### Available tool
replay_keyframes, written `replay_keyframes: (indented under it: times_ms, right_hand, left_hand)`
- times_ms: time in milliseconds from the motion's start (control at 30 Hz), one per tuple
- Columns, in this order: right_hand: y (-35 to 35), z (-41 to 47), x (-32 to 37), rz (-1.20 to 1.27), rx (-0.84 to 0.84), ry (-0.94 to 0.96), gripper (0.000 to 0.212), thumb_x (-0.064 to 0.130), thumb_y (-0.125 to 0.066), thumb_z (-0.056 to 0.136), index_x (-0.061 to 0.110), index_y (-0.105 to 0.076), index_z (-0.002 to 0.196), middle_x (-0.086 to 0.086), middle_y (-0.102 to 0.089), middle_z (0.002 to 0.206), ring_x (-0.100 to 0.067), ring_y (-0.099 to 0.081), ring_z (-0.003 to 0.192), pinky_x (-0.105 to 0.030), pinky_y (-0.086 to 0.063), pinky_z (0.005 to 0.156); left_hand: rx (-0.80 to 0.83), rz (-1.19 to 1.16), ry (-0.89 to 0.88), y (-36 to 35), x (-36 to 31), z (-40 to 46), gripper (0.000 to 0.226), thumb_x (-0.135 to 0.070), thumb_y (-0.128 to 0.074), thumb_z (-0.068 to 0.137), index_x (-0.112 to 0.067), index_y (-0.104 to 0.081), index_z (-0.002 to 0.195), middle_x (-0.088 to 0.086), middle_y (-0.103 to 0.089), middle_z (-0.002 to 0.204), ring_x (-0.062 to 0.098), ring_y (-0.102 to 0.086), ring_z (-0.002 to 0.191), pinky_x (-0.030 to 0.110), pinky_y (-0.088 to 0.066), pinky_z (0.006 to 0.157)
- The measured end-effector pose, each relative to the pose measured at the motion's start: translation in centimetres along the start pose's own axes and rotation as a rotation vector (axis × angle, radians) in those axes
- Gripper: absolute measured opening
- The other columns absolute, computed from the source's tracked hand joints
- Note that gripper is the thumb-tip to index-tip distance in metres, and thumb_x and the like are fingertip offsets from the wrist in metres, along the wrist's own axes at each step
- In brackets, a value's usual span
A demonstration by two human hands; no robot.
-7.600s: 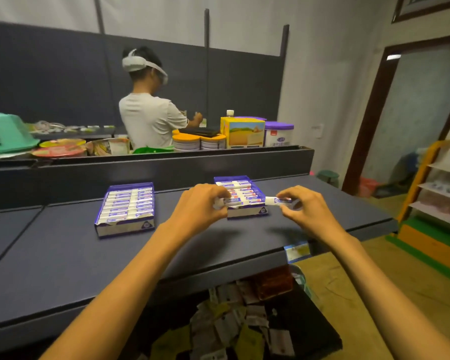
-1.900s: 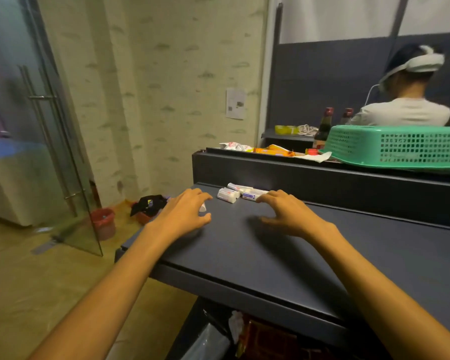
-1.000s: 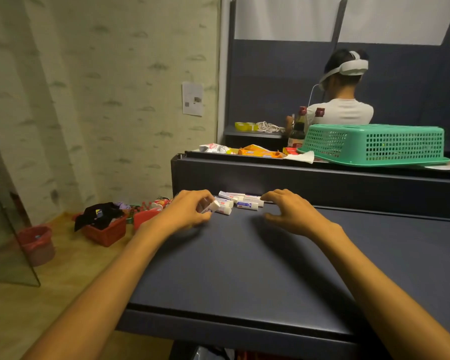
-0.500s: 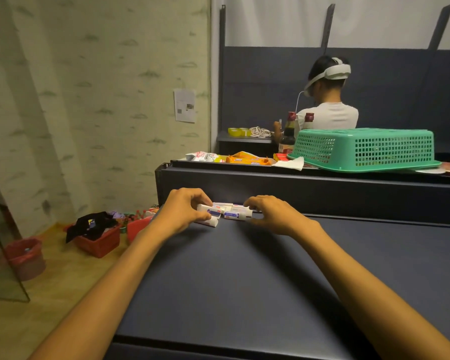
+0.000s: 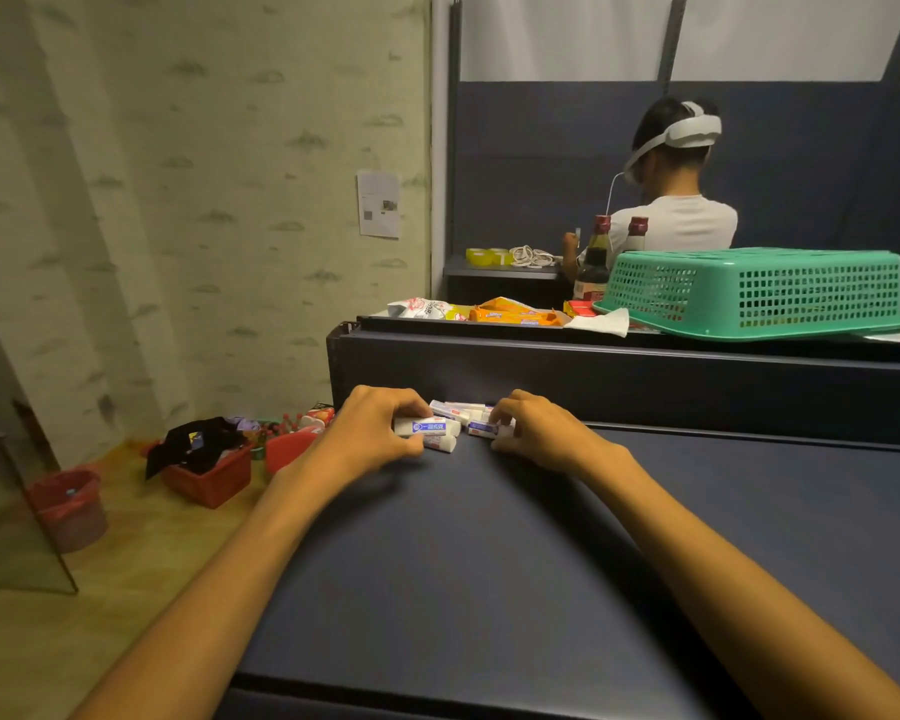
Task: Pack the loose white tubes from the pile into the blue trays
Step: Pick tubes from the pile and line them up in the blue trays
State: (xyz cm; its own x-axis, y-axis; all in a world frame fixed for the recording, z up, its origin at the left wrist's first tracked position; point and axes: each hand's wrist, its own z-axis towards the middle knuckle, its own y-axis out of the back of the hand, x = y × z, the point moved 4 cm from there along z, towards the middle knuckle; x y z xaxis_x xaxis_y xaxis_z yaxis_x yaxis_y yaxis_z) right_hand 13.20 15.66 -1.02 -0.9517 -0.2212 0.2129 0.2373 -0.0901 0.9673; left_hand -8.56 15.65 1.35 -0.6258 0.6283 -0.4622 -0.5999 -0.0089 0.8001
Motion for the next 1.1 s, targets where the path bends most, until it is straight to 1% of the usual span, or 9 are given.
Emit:
replay_keyframes:
  times_ms: [200,433,533,600,733,867,967,1033,1100]
  right_hand:
    - [-0.3,-0.7,0.0,0.048,-0.023,-0.07,0.03,0.036,-0.064,0.09,0.02,-0.056,0.113,-0.004,-0.062,0.116,-0.021,-0.059,0.097,-0.039,-0.053,0.083]
    - [0.9,-3.4,-0.6,0.311,-0.173,-0.147,0.017,0.022,-0.073,0.084,0.024,-0.065,0.099,-0.001,-0.06,0.103,-0.014,-0.057,0.089,-0.024,-0.05,0.075]
    - [1.4,-5.4,-0.5,0.586,-0.247,-0.211,0.025,0.012,-0.077,0.079,0.018,-0.064,0.099,-0.001,-0.065,0.095,-0.013,-0.062,0.084,-0.021,-0.051,0.072]
    - [1.6,-6.8,-0.3,0.748,-0.302,-0.241,0.029,0.008,-0.078,0.077,0.013,-0.063,0.102,-0.005,-0.068,0.095,-0.016,-0.065,0.085,-0.025,-0.055,0.077]
    - [1.7,-9.3,0.3,0.946,-0.389,-0.251,0.023,0.004,-0.074,0.08,0.014,-0.066,0.101,-0.005,-0.069,0.099,-0.02,-0.068,0.094,-0.025,-0.056,0.08]
    - [2.2,-11.9,0.2,0.932,-0.442,-0.25,0.028,0.01,-0.071,0.085,0.022,-0.066,0.111,-0.004,-0.068,0.11,-0.019,-0.065,0.102,-0.029,-0.056,0.085]
    - [3.0,-14.4,-0.2,0.941,-0.551,-0.292,0.025,0.013,-0.072,0.085,0.013,-0.059,0.105,-0.006,-0.069,0.102,-0.012,-0.066,0.084,-0.023,-0.054,0.073]
    - [3.5,-16.1,-0.7,0.905,-0.57,-0.271,0.015,0.015,-0.07,0.087,0.01,-0.061,0.097,-0.009,-0.071,0.097,-0.012,-0.062,0.072,-0.028,-0.053,0.067]
    - [4.0,-18.1,-1.4,0.838,-0.553,-0.242,0.003,0.012,-0.067,0.09,0.011,-0.065,0.092,-0.008,-0.072,0.098,-0.015,-0.062,0.072,-0.029,-0.054,0.067]
  left_hand:
    - [-0.014,0.014,-0.039,0.5,0.0,-0.8,0.037,-0.007,-0.075,0.076,-0.013,-0.068,0.112,0.002,-0.069,0.11,0.007,-0.062,0.093,0.016,-0.051,0.082]
    - [-0.065,-0.016,-0.122,0.9,-0.2,-1.9,0.034,-0.01,-0.075,0.076,-0.014,-0.07,0.11,0.002,-0.07,0.11,0.008,-0.063,0.093,0.023,-0.055,0.083]
    - [-0.092,-0.041,-0.157,0.9,-0.5,-2.5,0.031,-0.011,-0.075,0.077,-0.014,-0.07,0.108,0.002,-0.07,0.109,0.007,-0.062,0.092,0.014,-0.05,0.079]
    - [-0.102,-0.061,-0.181,0.8,-0.9,-2.9,0.03,-0.008,-0.075,0.077,-0.012,-0.071,0.106,0.003,-0.071,0.106,0.007,-0.061,0.09,0.005,-0.044,0.075]
    - [-0.108,-0.116,-0.222,0.2,-1.9,-3.5,0.031,-0.005,-0.075,0.076,-0.01,-0.072,0.106,0.003,-0.071,0.105,0.005,-0.06,0.088,-0.002,-0.042,0.072]
    - [-0.105,-0.176,-0.278,-0.8,-3.4,-3.8,0.03,-0.002,-0.074,0.076,-0.009,-0.072,0.105,0.004,-0.071,0.104,0.007,-0.061,0.088,-0.002,-0.042,0.074]
    - [-0.105,-0.197,-0.325,-1.8,-5.1,-3.7,0.028,0.0,-0.073,0.074,-0.008,-0.074,0.102,0.004,-0.072,0.1,0.006,-0.062,0.084,0.0,-0.044,0.075]
    - [-0.112,-0.219,-0.36,-2.4,-6.7,-3.6,0.027,0.0,-0.073,0.074,-0.008,-0.074,0.099,0.003,-0.072,0.098,0.005,-0.062,0.083,0.004,-0.046,0.076]
    - [-0.114,-0.217,-0.409,-3.2,-8.8,-3.5,0.025,-0.008,-0.07,0.073,-0.01,-0.075,0.097,0.0,-0.072,0.094,0.005,-0.061,0.084,0.009,-0.047,0.076]
